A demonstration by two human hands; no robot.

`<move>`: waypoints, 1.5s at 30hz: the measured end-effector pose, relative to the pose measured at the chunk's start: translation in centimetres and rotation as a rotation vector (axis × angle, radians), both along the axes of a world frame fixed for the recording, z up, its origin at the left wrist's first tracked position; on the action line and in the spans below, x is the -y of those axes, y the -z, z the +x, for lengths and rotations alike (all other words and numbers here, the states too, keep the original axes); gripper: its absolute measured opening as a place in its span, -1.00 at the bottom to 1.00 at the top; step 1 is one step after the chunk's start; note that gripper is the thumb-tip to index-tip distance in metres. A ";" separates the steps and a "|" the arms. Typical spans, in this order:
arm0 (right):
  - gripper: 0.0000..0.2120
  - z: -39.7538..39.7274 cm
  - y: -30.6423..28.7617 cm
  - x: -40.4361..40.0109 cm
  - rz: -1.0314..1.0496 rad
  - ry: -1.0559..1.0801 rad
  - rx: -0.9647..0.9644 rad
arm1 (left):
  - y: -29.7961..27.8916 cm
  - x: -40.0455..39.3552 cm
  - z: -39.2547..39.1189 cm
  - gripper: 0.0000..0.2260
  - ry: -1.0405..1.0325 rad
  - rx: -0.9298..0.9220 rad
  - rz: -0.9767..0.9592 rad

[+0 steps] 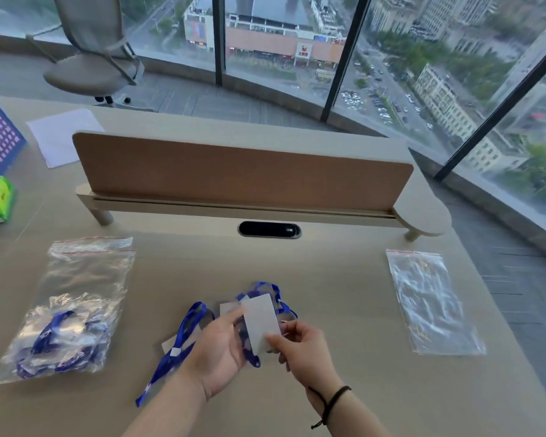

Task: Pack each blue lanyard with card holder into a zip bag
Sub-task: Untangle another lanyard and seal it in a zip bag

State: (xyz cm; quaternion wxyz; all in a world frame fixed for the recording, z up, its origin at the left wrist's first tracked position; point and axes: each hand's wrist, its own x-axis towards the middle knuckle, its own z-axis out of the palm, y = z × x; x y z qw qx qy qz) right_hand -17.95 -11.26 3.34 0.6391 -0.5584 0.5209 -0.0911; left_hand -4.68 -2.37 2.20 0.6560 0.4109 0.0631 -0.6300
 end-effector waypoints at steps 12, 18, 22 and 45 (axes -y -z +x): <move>-0.83 -4.6 -0.6 2.8 -0.030 0.197 0.018 | -0.7 5.1 -4.6 -0.76 0.100 0.260 0.012; -0.80 -7.7 -0.2 7.3 -0.002 0.244 0.039 | -1.1 10.8 -7.0 -0.75 0.187 0.311 0.080; -0.79 -10.9 0.1 11.7 0.029 0.246 0.026 | -1.2 16.0 -10.1 -0.76 0.202 0.388 0.113; -0.77 -23.1 11.5 42.8 -0.100 0.071 -0.217 | 8.6 38.0 -21.0 -0.80 0.182 0.496 0.340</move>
